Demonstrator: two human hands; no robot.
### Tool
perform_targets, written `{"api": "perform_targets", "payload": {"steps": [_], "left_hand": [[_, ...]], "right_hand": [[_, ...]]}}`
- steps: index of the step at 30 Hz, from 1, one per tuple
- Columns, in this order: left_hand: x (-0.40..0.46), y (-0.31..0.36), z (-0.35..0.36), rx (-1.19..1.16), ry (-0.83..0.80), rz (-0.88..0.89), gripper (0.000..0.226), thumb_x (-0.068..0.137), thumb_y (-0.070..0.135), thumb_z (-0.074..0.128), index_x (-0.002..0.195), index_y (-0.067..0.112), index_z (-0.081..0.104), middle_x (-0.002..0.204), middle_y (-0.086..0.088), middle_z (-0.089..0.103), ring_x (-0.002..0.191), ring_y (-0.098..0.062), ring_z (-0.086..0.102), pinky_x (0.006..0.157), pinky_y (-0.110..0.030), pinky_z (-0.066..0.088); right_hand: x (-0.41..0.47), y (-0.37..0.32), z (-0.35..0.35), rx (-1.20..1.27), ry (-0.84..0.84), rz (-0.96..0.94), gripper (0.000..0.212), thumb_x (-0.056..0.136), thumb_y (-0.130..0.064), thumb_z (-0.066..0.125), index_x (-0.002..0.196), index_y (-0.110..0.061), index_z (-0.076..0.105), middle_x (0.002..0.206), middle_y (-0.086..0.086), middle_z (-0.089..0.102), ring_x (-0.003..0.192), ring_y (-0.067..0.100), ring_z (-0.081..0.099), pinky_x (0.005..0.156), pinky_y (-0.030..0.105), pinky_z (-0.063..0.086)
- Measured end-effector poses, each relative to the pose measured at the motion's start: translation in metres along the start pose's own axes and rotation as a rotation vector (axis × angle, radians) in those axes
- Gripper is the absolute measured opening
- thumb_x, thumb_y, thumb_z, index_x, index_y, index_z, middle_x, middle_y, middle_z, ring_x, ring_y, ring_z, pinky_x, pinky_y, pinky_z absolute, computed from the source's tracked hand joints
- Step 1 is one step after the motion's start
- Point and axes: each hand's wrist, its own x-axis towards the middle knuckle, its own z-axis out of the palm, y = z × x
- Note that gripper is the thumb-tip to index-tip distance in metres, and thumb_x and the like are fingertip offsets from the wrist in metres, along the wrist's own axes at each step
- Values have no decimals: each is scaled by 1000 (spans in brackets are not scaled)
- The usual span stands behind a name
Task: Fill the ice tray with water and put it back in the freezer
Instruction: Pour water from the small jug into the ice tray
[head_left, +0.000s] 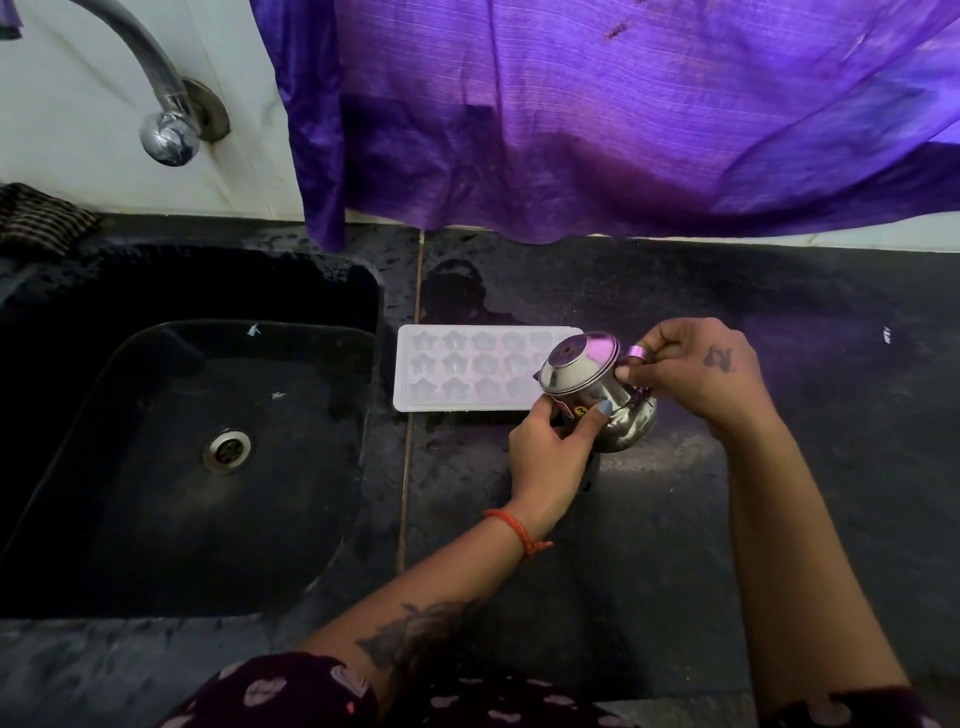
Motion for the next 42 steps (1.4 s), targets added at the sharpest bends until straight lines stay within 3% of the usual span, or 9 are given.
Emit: {"api": "perform_targets", "payload": {"steps": [2,4,7,12,16,22,29,36,42], "left_hand": [[-1,2,0,30,15,27,34,81,37,71,108,16,66,100,2,72,91,-8,66,81,-21,53],[-1,3,0,54,33,57,35,80,37,72,107,16,66,98,4,71,91,-8,66,78,-18,50],[-1,4,1,71,34,78,33,80,36,72,107,18,64,94,11,67,93,-9,65,82,-22,51],[2,2,5,100,39,95,33,78,41,72,105,23,64,97,7,71,92,-11,66,87,-38,54],[0,3,11,102,1,96,35,78,41,72,107,21,64,99,7,71,94,-11,65,88,-35,53],[2,4,17,98,-46,79,32,80,37,73,103,16,66,84,14,63,85,-7,63,78,-21,50],[5,0,23,30,-68,22,32,78,40,73,101,18,66,92,5,70,89,-14,67,85,-41,55],[8,-5,24,-19,-81,-1,34,69,53,71,92,29,63,93,7,71,92,-13,67,85,-44,56],[8,-6,25,-40,-110,-8,35,70,51,71,95,29,64,97,6,71,94,-13,67,86,-44,55]], "right_hand": [[0,2,0,30,9,5,16,67,-20,83,70,-20,68,69,1,72,76,19,69,82,48,55],[0,4,-1,69,10,22,15,67,-17,83,70,-19,68,69,1,72,77,19,69,83,49,55],[-1,7,-2,122,3,40,15,68,-13,81,69,-18,67,71,5,72,79,22,70,84,52,53],[-5,12,-5,176,18,51,15,68,-8,80,68,-17,67,72,8,73,79,26,70,83,55,53],[-7,17,-10,176,32,51,15,70,-8,79,70,-17,67,73,7,73,78,23,71,83,53,54],[-8,19,-16,103,64,67,14,71,-14,80,70,-19,67,69,1,72,74,17,69,83,47,55],[-5,14,-18,25,58,64,14,72,-18,80,72,-20,66,70,0,71,76,15,68,82,45,56],[-2,10,-19,-23,35,72,15,72,-21,80,71,-22,65,73,-1,71,78,15,67,82,45,56],[-2,11,-19,-41,34,75,14,72,-22,81,73,-21,67,74,0,71,79,17,68,82,46,56]]}}
